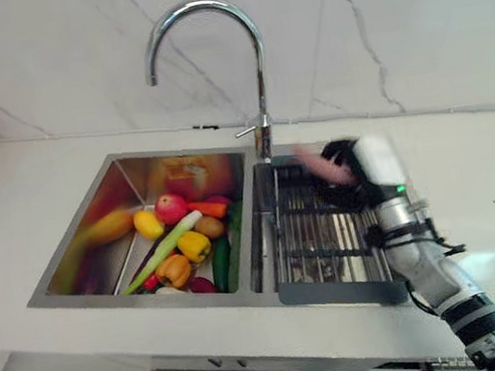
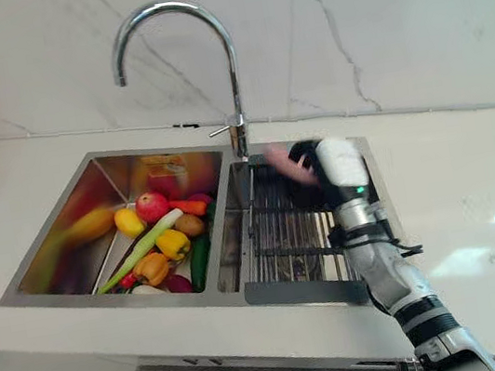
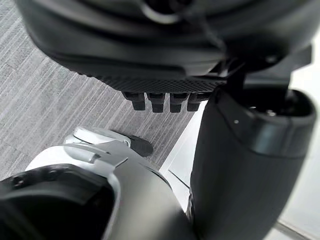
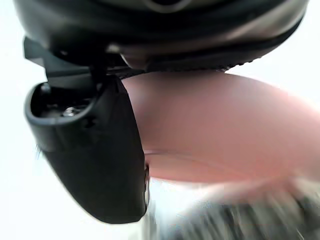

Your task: Walk over to the sink, pick up the cup, carry it to the dishwasher, place the cup inside the dishwasher, then close the dishwasher door

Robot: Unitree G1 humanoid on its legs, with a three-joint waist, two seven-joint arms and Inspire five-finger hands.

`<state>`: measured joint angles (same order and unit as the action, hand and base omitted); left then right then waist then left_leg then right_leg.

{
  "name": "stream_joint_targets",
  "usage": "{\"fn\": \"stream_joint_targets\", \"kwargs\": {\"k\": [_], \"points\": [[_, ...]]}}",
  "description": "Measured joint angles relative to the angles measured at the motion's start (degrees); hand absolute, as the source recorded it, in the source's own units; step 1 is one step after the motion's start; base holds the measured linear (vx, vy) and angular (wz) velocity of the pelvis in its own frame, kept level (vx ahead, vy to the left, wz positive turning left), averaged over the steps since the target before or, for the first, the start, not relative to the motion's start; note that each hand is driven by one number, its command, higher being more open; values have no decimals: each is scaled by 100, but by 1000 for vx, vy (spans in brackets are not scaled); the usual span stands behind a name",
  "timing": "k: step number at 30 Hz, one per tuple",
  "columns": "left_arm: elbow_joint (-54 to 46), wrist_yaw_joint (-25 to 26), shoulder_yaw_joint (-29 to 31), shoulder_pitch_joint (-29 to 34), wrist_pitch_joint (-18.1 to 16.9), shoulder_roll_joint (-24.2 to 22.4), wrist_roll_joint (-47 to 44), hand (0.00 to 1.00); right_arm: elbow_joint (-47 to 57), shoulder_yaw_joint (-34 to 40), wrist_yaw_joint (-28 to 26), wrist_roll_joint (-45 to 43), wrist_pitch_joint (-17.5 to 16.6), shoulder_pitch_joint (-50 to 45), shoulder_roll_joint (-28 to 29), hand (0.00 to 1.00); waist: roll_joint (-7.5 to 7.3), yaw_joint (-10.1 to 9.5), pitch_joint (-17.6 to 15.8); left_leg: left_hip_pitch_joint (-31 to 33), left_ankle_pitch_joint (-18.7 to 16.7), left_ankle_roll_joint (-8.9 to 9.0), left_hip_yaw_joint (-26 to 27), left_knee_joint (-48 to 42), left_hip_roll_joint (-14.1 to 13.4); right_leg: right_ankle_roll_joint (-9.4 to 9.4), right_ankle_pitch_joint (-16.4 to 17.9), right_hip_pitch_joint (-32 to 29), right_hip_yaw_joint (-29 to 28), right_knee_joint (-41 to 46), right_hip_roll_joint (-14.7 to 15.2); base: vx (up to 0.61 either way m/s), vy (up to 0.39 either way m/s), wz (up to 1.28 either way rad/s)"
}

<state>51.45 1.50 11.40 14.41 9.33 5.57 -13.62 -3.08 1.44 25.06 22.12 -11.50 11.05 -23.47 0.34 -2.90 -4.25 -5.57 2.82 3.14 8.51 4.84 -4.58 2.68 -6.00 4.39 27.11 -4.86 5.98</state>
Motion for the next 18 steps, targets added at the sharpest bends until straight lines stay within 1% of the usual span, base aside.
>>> {"fn": "stream_joint_targets", "kwargs": {"k": [2,3,4,5,6,7,9,11,13,15,16,18], "points": [[16,78,5,46,4,-13,-2,100,884,1057,521,-906,-65,18,66,0,1,71,0,-159,-101,11,207,-2,-17,0,-1,28,-221,0,-26,62,34,-49],[26,95,6,50,6,-12,-1,100,1101,1245,643,-1063,-102,19,86,0,2,107,0,-196,-124,9,259,-3,-23,0,0,36,-278,0,-33,69,38,-55],[50,114,6,56,32,-11,0,100,1534,1575,905,-1520,-323,29,103,0,4,200,0,-285,-192,17,399,-18,-39,1,0,58,-410,-1,-55,53,29,-45],[71,114,3,59,39,-11,0,100,1685,1665,997,-1664,-421,29,109,0,7,242,2,-317,-221,25,463,-32,-44,2,1,64,-466,-1,-63,50,33,-57],[104,113,1,59,51,-12,2,100,1922,1823,1141,-1850,-595,22,130,0,9,345,3,-375,-273,21,583,-62,-55,1,0,72,-564,-1,-77,24,20,-40],[131,114,-1,56,55,-13,1,100,2011,1890,1202,-1912,-675,11,134,0,8,395,3,-400,-296,21,630,-73,-59,1,0,81,-613,-1,-83,14,23,-44],[220,115,-34,41,42,-8,5,100,2301,2186,1305,-2269,-999,-168,169,0,9,521,5,-465,-372,31,787,-124,-67,5,-2,91,-751,-2,-95,0,19,-33],[257,123,-58,22,42,1,8,100,2423,2473,1371,-2369,-1159,-482,301,0,5,549,6,-496,-390,33,868,-128,-66,11,-6,58,-828,29,-95,-8,20,-27],[266,123,-89,-6,47,3,36,100,2398,2750,1515,-2387,-1150,-812,489,0,0,554,0,-440,-396,30,985,-140,-66,15,96,-200,-959,341,-57,-26,27,-32],[262,108,-197,-78,106,66,32,100,2158,3068,1839,-2369,-990,-1130,788,0,-50,561,-101,-280,-412,4,1214,-221,-22,14,182,-663,-1188,778,24,-61,33,-47],[246,100,-197,-118,162,87,31,100,2004,3157,1997,-2370,-910,-1225,896,0,-82,565,-154,-213,-433,-26,1322,-273,8,23,174,-791,-1300,849,47,-90,35,-54],[222,102,-199,-198,241,101,33,100,1769,3357,2254,-2372,-809,-1473,1210,0,-98,583,-240,-130,-494,-65,1557,-368,76,66,87,-999,-1528,853,34,-119,39,-62]]}}
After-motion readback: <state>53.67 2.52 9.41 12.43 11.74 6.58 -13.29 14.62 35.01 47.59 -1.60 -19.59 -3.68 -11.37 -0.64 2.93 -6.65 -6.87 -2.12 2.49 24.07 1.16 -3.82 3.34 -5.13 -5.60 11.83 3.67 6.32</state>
